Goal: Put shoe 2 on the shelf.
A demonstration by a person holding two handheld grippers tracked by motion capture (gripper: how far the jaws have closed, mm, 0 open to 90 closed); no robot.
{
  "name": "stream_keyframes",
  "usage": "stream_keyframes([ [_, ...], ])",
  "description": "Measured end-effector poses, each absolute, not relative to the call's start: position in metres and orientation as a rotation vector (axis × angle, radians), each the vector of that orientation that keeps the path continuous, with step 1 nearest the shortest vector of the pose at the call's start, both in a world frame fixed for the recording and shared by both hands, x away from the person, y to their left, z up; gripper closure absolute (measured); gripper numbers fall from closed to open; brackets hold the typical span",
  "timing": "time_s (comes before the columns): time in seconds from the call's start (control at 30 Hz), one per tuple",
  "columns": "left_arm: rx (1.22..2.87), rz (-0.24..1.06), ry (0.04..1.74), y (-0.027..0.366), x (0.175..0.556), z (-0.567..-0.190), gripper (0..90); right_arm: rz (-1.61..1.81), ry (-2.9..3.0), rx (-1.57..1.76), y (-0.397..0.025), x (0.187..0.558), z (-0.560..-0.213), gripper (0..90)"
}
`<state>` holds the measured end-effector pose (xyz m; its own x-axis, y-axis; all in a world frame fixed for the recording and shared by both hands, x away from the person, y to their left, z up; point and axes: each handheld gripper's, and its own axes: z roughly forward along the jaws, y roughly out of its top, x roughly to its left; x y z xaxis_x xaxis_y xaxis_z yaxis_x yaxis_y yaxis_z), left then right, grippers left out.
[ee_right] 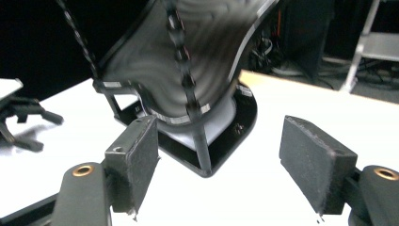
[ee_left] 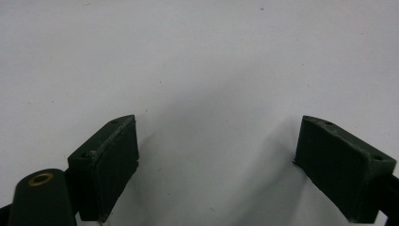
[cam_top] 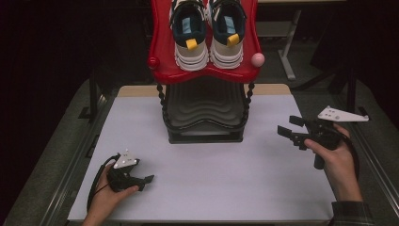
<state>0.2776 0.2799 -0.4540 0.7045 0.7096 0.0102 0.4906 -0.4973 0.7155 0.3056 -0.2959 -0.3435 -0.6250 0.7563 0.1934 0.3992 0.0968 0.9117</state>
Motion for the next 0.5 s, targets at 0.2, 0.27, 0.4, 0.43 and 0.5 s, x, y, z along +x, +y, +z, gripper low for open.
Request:
stream_keyframes([
  [0.2, 2.201, 0.397, 0.907, 0.28, 0.278, -0.454, 13.0, 1.488, 2.084, 1.19, -0.302, 0.298, -0.374, 28.2],
  [0.27, 2.201, 0.397, 0.908, 0.28, 0.277, -0.454, 13.0, 1.469, 2.097, 1.208, -0.305, 0.296, -0.384, 28.1],
  [0.4, 2.201, 0.397, 0.908, 0.28, 0.277, -0.454, 13.0, 1.409, 2.127, 1.229, -0.308, 0.293, -0.399, 26.9],
  [0.43, 2.201, 0.397, 0.908, 0.28, 0.277, -0.454, 13.0, 1.392, 2.137, 1.228, -0.308, 0.292, -0.403, 26.1],
  [0.5, 2.201, 0.398, 0.907, 0.28, 0.277, -0.454, 13.0, 1.359, 2.153, 1.232, -0.308, 0.289, -0.409, 25.8],
])
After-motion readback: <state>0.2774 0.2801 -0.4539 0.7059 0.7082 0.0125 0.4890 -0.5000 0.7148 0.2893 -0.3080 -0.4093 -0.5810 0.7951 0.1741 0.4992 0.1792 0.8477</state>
